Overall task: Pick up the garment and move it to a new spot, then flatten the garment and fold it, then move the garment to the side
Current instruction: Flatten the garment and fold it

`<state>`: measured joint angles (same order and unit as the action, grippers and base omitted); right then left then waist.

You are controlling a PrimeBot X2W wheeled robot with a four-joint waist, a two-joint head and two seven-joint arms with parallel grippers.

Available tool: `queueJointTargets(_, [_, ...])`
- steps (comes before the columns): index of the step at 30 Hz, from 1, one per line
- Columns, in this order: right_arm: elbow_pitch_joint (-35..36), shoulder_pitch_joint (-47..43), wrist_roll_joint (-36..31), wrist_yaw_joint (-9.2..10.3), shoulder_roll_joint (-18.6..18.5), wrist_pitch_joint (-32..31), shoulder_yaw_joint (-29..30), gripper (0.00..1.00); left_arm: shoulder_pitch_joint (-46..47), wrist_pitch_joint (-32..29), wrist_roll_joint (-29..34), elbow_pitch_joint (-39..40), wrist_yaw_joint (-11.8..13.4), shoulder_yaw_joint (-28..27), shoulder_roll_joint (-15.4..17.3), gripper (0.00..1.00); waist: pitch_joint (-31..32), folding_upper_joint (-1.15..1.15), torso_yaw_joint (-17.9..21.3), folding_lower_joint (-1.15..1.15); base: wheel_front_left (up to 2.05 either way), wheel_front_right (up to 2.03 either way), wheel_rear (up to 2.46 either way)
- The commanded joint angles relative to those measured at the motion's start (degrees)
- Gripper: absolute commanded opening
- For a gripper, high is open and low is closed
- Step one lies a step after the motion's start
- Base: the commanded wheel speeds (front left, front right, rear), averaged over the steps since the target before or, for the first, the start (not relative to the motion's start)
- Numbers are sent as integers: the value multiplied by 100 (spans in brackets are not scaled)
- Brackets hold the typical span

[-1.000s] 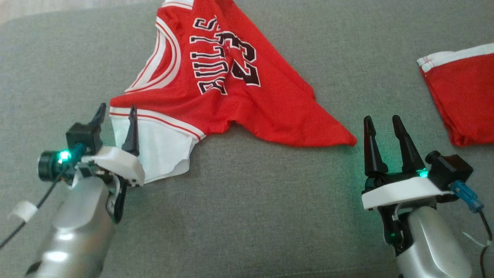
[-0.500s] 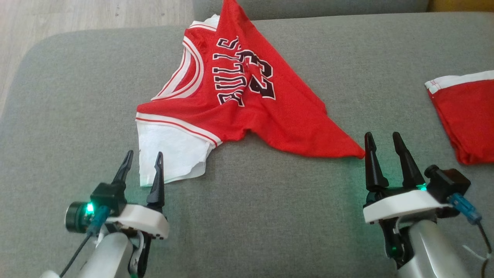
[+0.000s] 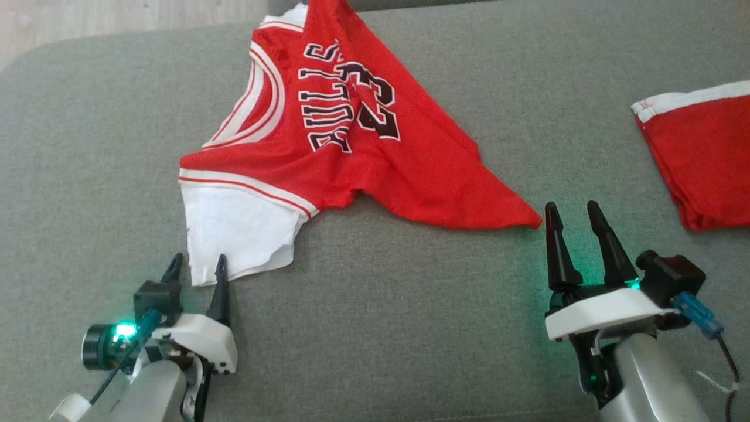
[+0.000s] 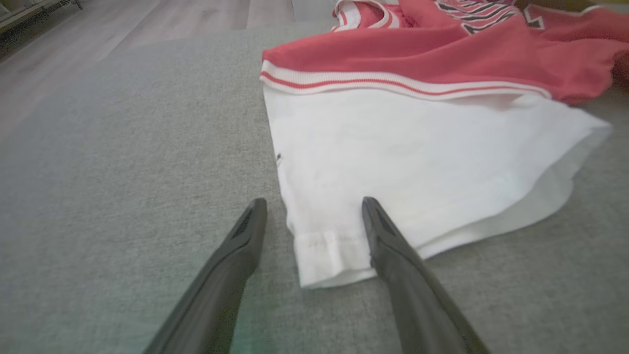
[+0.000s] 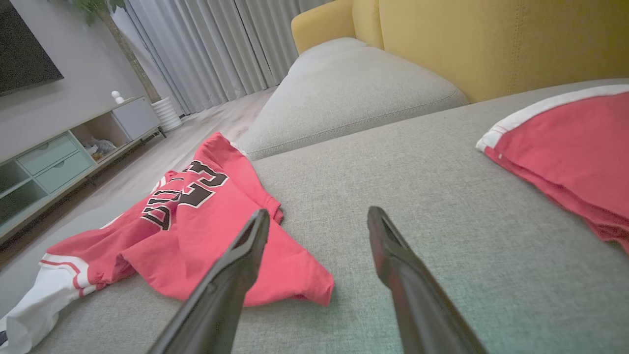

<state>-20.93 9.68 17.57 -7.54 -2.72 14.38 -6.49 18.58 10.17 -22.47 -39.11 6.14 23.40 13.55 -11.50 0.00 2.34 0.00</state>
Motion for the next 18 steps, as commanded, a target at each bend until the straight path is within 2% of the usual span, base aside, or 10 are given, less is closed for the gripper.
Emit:
queueJointTargets(1, [194,122,-7,5,-16,62,-117,100,224,41,-36,5,35,-242,134,100,-89,0,53,0,0,0,0])
queueJointTargets(9, [235,178,-12,5,-16,62,-60,100,426,68,-241,-534,-157,-301,80,100,-257,0,92,0,0,0,0])
queueJointTargets(10, [236,186,-13,5,-16,62,-61,100,443,61,-259,-613,-203,-293,81,94,-269,0,95,0,0,0,0])
queueJointTargets(11, [236,193,-14,5,-16,62,-62,100,461,54,-286,-685,-257,-287,74,60,-277,0,98,0,0,0,0])
queueJointTargets(12, [234,198,-13,5,-16,62,-62,100,476,45,-302,-750,-311,-269,63,7,-275,0,98,0,0,0,0])
queueJointTargets(13, [231,200,-10,5,-16,62,-61,100,492,48,-311,-804,-352,-253,55,0,-269,0,98,0,0,0,0])
queueJointTargets(18, [192,186,-5,5,-16,62,-31,100,557,277,-354,-872,-361,-309,19,0,-161,0,59,0,0,0,0])
